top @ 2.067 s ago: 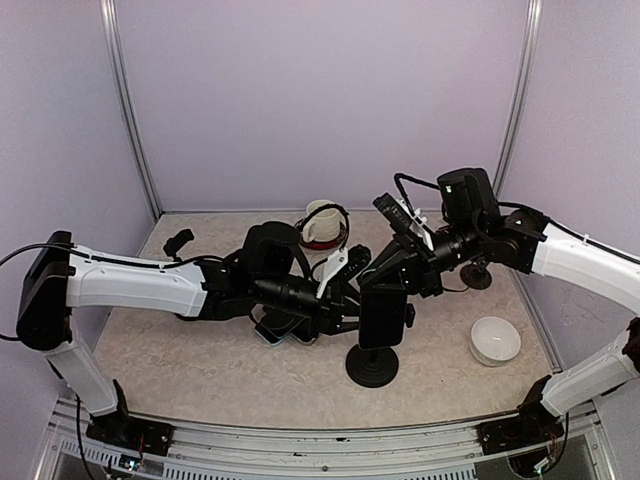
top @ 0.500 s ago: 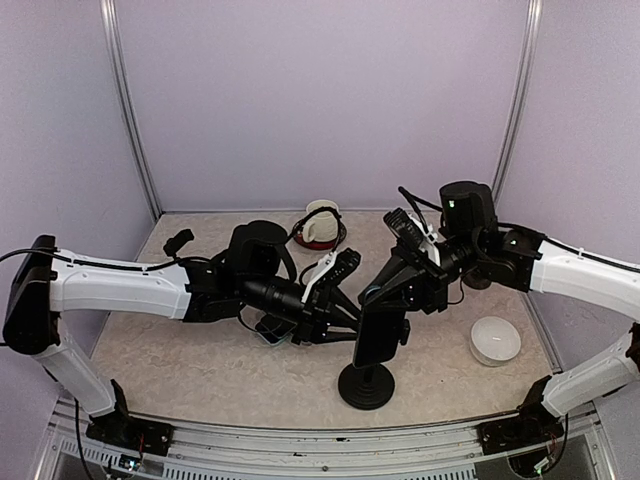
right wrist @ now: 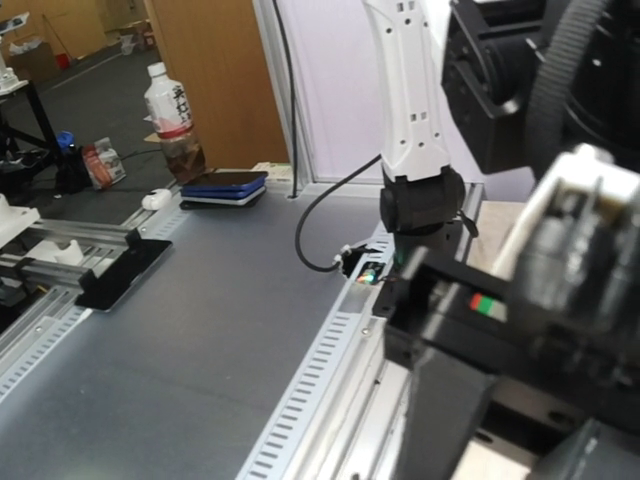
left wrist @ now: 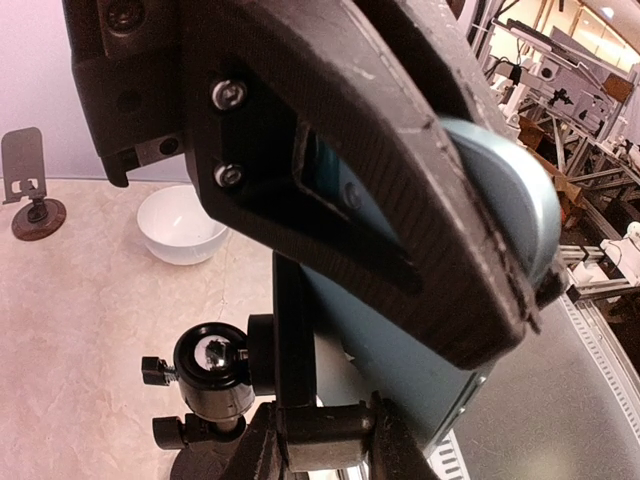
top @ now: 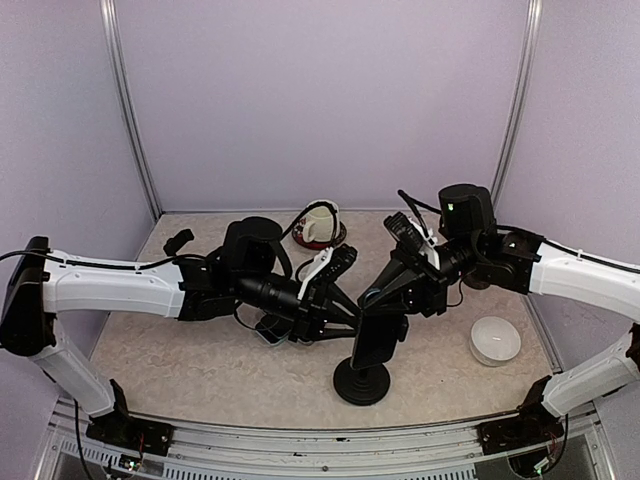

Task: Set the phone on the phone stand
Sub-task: Install the phone onto the phone stand.

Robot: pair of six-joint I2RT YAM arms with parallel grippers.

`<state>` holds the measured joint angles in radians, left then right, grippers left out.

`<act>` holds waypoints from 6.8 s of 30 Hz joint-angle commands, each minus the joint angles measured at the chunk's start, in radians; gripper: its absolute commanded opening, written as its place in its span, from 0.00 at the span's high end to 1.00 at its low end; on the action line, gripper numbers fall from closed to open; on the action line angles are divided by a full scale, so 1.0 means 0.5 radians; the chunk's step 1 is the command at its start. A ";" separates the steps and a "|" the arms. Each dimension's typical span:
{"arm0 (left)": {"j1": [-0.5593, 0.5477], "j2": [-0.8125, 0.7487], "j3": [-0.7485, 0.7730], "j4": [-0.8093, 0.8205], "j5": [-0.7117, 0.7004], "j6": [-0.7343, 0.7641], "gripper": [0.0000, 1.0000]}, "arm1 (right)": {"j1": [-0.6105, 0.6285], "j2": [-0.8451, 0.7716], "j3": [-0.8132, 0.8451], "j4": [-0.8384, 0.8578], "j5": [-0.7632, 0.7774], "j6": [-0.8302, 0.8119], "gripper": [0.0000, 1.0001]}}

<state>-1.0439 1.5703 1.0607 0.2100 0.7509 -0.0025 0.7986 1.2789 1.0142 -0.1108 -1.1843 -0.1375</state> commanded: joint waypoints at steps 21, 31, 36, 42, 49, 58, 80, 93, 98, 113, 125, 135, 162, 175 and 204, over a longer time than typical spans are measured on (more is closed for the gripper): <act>-0.018 -0.474 -0.029 0.176 0.142 -0.019 1.00 | -0.221 -0.031 -0.064 -0.395 0.383 -0.029 1.00; -0.026 -0.564 -0.050 0.114 0.121 -0.026 1.00 | -0.287 0.019 -0.060 -0.454 0.423 -0.041 1.00; -0.028 -0.591 -0.065 0.128 0.157 -0.059 1.00 | -0.290 0.046 -0.045 -0.504 0.456 -0.080 1.00; -0.029 -0.597 -0.036 0.083 0.144 -0.103 1.00 | -0.291 0.113 -0.009 -0.575 0.430 -0.154 1.00; -0.028 -0.621 -0.021 0.045 0.199 -0.159 1.00 | -0.290 0.134 0.005 -0.605 0.370 -0.226 1.00; -0.026 -0.703 -0.088 0.027 0.262 -0.259 1.00 | -0.290 0.185 0.041 -0.642 0.378 -0.263 1.00; -0.099 -0.815 -0.073 -0.284 -0.204 -0.152 1.00 | -0.289 0.429 0.155 -0.674 0.593 -0.182 1.00; -0.099 -0.770 -0.100 -0.249 -0.347 -0.138 1.00 | -0.271 0.390 0.224 -0.621 0.538 -0.104 1.00; -0.100 -0.760 -0.101 -0.241 -0.380 -0.139 1.00 | -0.251 0.399 0.228 -0.609 0.549 -0.096 1.00; -0.099 -0.721 -0.143 -0.145 -0.419 -0.175 1.00 | -0.177 0.399 0.302 -0.609 0.576 -0.081 1.00; -0.098 -0.690 -0.146 -0.111 -0.450 -0.182 1.00 | -0.125 0.359 0.331 -0.619 0.600 -0.076 1.00; -0.100 -0.682 -0.158 -0.064 -0.512 -0.194 0.95 | -0.118 0.328 0.360 -0.622 0.588 -0.077 1.00; -0.102 -0.567 -0.216 0.126 -0.611 -0.216 0.83 | -0.070 0.341 0.457 -0.645 0.592 -0.081 1.00; -0.106 -0.565 -0.229 0.146 -0.619 -0.222 0.37 | -0.064 0.309 0.454 -0.675 0.633 -0.095 1.00; -0.106 -0.743 -0.383 0.146 -0.789 -0.243 0.02 | -0.098 0.270 0.707 -0.866 1.174 -0.148 0.94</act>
<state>-1.0920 1.2289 0.8848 0.2691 0.3695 -0.1261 0.7662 1.4265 1.3178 -0.5880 -0.6041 -0.1970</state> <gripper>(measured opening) 0.976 0.080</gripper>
